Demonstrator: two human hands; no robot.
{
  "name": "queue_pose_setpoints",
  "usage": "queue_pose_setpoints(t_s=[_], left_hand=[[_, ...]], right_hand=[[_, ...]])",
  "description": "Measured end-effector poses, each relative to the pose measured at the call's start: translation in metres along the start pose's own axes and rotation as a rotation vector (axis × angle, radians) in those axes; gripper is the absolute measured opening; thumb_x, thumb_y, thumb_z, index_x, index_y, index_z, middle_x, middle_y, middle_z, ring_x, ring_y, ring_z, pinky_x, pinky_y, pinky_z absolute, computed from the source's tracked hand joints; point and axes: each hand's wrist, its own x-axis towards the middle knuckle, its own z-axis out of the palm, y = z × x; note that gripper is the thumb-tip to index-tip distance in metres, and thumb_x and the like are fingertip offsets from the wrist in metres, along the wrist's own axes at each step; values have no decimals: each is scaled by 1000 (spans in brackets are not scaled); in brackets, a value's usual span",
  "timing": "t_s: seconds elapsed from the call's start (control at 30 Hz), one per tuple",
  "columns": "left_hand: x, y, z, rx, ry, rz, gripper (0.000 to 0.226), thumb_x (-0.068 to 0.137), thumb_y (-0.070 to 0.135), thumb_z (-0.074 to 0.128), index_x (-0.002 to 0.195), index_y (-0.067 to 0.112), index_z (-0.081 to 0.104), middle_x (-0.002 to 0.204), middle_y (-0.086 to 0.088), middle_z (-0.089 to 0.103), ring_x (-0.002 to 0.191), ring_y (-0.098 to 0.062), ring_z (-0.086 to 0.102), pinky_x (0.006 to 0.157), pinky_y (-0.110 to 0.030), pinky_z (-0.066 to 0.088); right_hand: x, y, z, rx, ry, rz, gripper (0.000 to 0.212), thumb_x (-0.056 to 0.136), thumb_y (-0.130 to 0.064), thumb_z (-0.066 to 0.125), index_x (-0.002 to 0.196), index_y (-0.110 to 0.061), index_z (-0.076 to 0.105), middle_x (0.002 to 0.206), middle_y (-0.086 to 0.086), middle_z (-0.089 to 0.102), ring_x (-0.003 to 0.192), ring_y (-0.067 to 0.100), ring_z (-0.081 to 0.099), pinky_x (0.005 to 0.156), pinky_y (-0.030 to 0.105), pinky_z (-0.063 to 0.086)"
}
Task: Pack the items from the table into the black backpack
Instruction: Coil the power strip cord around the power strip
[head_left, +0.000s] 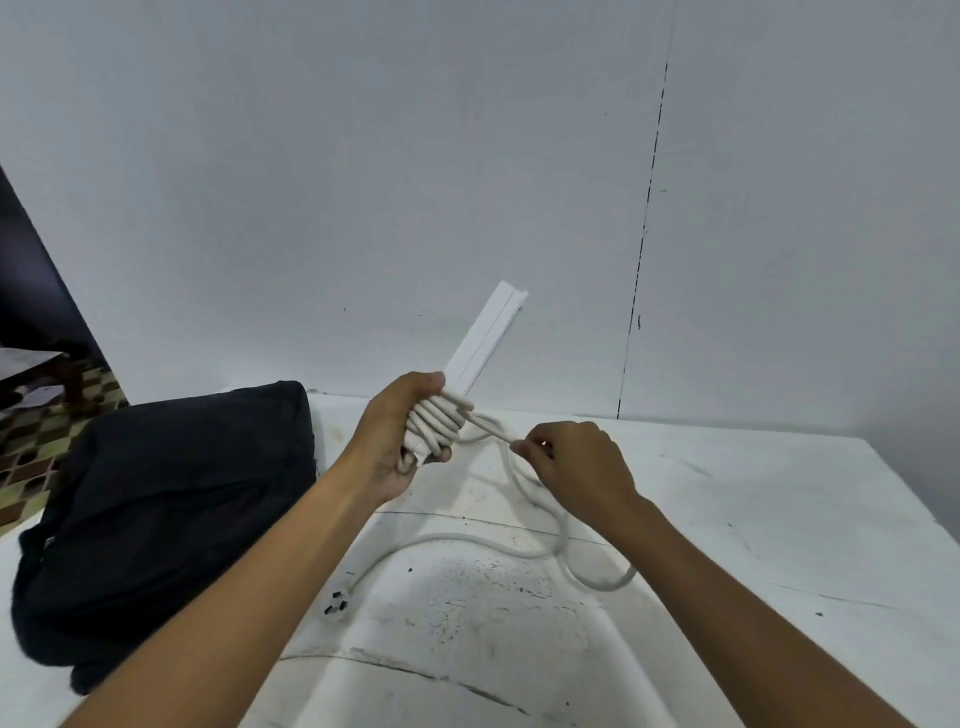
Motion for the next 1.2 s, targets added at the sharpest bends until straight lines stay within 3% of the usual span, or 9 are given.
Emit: queue_pose_setpoints(t_s=[0.1,0.2,0.3,0.4,0.6,0.73,0.87,1.0,1.2], left_hand=[[5,-4,-5,66,55,-27,36,88,22,53,58,11,70,63,-11,60,48,-18,50,48,-24,41],[10,-2,-11,152,125,51,7,82,13,62,78,7,63,67,-13,54,48,-21,48,48,-26,41],[18,-1,-25,307,179,119,23,71,13,75,93,10,68,71,-8,65,60,-20,59,54,-29,47],[19,-4,-33,467,232,154,32,67,6,78,96,15,69,67,-3,69,58,-16,61,51,-26,51],[25,-20,-50,988,195,384,56,58,33,79,111,22,65,98,6,63,80,-19,63,61,-39,57],[21,-25,-51,1227,35,496,63,58,45,72,116,19,66,108,9,61,97,-11,57,85,-34,50],[13,-28,-38,1351,-188,580,63,61,53,68,116,23,62,105,14,56,93,-8,54,81,-35,50],[-5,-20,-20,1307,-368,588,64,62,50,76,118,34,48,103,26,49,94,3,50,79,-18,44],[-32,-25,-10,941,-276,541,122,40,56,89,131,60,8,110,12,54,105,-9,55,91,-34,47]], right_hand=[[-6,-4,2,-83,-57,-14,28,95,-38,51,84,-19,69,53,-8,45,60,20,47,52,27,32],[-8,-3,1,65,-157,31,20,93,-23,53,101,-17,70,56,-14,41,54,11,45,48,19,29],[-16,-11,-9,327,-308,133,29,92,-13,53,120,-16,63,64,-7,52,46,3,48,47,14,36],[-30,-22,-21,537,-431,225,19,92,-11,57,109,-9,63,60,4,60,40,11,49,44,21,40],[-48,-38,-45,427,-641,104,22,89,-17,64,109,-25,65,49,-11,56,53,5,55,51,17,37],[-37,-44,-69,274,-435,-50,16,90,-16,59,88,-28,70,49,-14,53,44,1,43,51,19,35],[-14,-59,-85,175,-235,-275,13,88,-19,64,91,-22,76,70,-14,69,54,-1,52,56,10,34],[17,-60,-86,130,-93,-437,9,84,-20,71,90,-18,77,67,-29,54,63,-8,53,61,7,32],[43,-57,-85,411,-48,-369,11,69,-19,83,70,-14,73,63,8,67,58,25,56,56,32,42]])
